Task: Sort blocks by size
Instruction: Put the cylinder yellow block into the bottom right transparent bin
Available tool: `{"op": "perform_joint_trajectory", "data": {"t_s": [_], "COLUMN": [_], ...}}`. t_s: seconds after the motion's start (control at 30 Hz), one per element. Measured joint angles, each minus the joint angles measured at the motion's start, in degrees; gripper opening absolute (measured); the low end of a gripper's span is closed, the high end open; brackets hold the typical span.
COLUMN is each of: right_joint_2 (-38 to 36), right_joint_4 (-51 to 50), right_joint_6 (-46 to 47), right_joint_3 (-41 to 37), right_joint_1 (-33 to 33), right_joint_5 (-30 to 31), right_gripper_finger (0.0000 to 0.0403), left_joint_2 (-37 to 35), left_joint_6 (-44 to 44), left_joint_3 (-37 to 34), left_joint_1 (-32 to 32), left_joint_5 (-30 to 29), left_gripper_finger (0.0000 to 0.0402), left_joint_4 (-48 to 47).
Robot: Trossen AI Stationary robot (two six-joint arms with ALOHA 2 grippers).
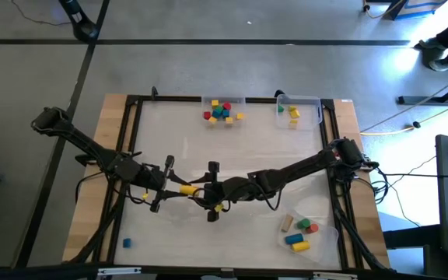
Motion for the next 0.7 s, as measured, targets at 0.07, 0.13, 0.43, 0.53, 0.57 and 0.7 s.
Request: {"op": "perform_joint_trajectory", "data": {"t_s": [0.07,0.13,0.43,0.53,0.57,0.7], "right_joint_2": [0.00,0.00,-0.02,-0.07,-0.09,-0.09], "right_joint_4": [0.19,0.21,-0.26,-0.53,-0.58,-0.70], "right_joint_6": [-0.17,-0.25,-0.19,-0.32,-0.46,-0.92], "right_joint_3": [0.17,0.17,0.20,0.20,0.20,0.20], "right_joint_1": [0.03,0.04,0.05,0.05,0.05,0.09], "right_joint_5": [0.02,0.02,-0.03,1.01,1.73,2.65], "right_gripper_finger": [0.0213,0.0210,0.0176,0.0138,0.0128,0.0126], "left_joint_2": [0.00,0.00,0.00,-0.06,-0.08,-0.07], "left_joint_6": [0.00,0.00,0.00,-0.02,-0.02,-1.16], "left_joint_3": [0.00,0.00,-0.03,-0.07,-0.07,-0.07], "left_joint_1": [0.02,0.00,0.02,0.02,0.02,0.03], "left_joint_5": [0.00,0.00,-0.54,-1.38,-1.49,-0.85], "left_gripper_finger": [0.0122,0.0122,0.0123,0.0123,0.0124,0.0136], "left_joint_4": [0.11,0.04,0.05,-0.03,-0.03,0.00]}}
